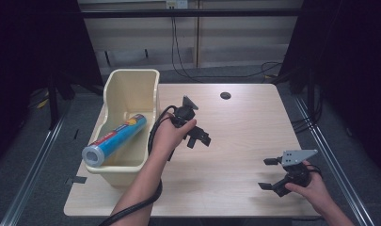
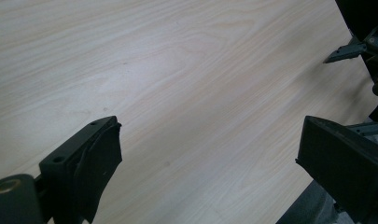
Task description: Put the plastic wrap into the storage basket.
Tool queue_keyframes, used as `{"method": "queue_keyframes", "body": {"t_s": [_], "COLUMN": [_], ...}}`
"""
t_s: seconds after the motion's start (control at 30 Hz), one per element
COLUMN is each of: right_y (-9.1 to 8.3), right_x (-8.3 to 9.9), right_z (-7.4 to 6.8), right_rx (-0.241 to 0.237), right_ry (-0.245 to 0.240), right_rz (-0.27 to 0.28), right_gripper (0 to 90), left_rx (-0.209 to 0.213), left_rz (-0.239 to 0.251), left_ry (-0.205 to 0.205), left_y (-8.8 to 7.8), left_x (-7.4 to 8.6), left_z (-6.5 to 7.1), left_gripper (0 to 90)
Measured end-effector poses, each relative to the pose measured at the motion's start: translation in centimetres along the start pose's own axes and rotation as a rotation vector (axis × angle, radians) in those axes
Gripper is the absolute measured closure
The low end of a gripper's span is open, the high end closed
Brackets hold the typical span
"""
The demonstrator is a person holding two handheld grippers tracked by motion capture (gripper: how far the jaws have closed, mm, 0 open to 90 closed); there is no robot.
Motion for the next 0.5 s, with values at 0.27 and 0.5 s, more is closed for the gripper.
{"method": "queue_keyframes", "body": {"t_s": [0.27,0.5], "right_y": [0.0,0.1], "right_x": [0.1,0.1], "right_z": [0.0,0.0], "right_rx": [-0.001,0.003], "right_ry": [0.0,-0.004], "right_rz": [-0.003,-0.005], "right_gripper": [6.7,6.7], "left_rx": [0.029,0.048], "left_rz": [0.013,0.018], "left_ry": [0.001,0.01], "left_y": [1.4,2.7], "left_x": [0.5,1.3], "left_z": [0.0,-0.1], "left_gripper": [6.1,6.1]}}
Point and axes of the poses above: each handheld gripper's, and its own axes: y roughly forward along the jaws, x roughly out of its underside, z roughly to its right, the point moved 7 cm from there along y, roughly forward along the jaws, and after that the axes turned 7 degrees about x, right-handed, at the moved point
